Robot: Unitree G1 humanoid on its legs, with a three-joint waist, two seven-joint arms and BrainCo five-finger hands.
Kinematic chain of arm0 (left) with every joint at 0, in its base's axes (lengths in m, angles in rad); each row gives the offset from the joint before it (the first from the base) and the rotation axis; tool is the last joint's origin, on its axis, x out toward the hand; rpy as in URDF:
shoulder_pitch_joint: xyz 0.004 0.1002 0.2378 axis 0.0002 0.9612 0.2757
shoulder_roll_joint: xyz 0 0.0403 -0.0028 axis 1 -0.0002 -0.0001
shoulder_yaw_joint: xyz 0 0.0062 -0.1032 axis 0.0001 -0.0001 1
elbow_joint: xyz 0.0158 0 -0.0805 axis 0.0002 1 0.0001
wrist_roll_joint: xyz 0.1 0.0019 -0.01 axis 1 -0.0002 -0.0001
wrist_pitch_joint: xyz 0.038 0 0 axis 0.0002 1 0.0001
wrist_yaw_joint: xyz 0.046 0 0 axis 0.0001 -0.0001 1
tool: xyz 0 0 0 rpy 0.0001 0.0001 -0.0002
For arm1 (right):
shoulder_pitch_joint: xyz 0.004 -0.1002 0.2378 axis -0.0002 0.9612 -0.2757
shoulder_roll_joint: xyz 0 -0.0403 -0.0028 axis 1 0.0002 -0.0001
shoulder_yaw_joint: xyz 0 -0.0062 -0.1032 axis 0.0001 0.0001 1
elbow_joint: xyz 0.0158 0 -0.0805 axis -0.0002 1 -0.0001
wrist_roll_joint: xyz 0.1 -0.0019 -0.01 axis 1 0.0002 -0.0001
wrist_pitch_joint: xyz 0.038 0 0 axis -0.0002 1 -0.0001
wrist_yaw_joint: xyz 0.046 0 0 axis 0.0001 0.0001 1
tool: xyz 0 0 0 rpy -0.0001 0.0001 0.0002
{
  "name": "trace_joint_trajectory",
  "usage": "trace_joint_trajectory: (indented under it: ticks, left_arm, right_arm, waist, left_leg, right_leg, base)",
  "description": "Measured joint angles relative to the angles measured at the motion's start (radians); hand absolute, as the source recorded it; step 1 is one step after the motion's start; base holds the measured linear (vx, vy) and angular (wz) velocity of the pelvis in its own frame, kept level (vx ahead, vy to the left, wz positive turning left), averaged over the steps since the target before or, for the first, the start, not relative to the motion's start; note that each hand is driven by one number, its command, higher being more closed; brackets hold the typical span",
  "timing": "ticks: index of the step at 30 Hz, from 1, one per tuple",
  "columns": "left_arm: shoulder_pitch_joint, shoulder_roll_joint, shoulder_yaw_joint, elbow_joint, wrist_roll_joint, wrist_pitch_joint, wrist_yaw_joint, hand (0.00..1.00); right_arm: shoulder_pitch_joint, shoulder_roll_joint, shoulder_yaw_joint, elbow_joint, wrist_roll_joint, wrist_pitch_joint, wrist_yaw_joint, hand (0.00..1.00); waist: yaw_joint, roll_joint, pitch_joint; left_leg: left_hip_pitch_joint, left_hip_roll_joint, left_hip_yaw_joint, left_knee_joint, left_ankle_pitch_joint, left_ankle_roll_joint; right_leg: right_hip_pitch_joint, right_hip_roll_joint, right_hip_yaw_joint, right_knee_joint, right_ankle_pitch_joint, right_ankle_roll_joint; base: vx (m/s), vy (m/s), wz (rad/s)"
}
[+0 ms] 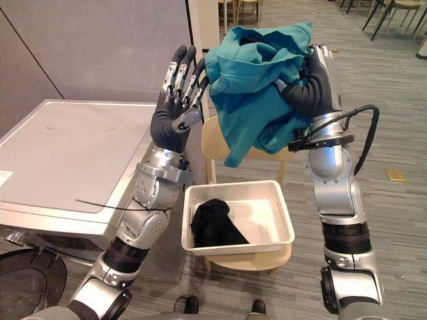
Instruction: Pick up the laundry basket with both hands and put the clothes into the washing machine.
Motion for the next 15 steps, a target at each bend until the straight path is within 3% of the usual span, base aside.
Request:
trace_joint_trajectory:
  ticks: [4,9,15]
  left_arm:
    - [-0.047,0.004,-0.005,0.084,0.034,0.008,0.022,0.00]
    - [-0.129,0.004,-0.023,0.217,0.167,0.029,0.042,0.00]
    - [-0.197,0.002,-0.065,0.360,0.309,0.059,0.043,0.00]
  right_arm:
    - [-0.028,0.014,0.013,-0.013,0.011,-0.015,-0.002,1.00]
    - [-0.052,0.014,0.074,-0.014,0.018,-0.019,-0.001,1.00]
    - [-0.088,0.014,0.098,-0.015,0.018,-0.033,-0.001,1.00]
  waist:
    - [-0.021,-0.003,-0.001]
    - [-0.043,-0.007,-0.002]
    - [-0.048,-0.012,-0.001]
  left_leg:
    - [0.004,-0.002,0.015,-0.002,0.000,0.000]
    - [0.007,0.001,0.029,-0.003,0.000,0.000]
    - [0.010,0.001,0.040,-0.003,-0.001,0.000]
  right_leg:
    - [0.003,0.000,0.020,-0.016,0.010,0.002]
    - [0.002,0.006,0.030,-0.029,0.020,0.000]
    - [0.011,0.009,0.048,-0.056,0.038,0.002]
  base:
    - [0.01,0.008,-0.12]
    - [0.00,-0.008,-0.09]
    - [-0.02,0.002,-0.07]
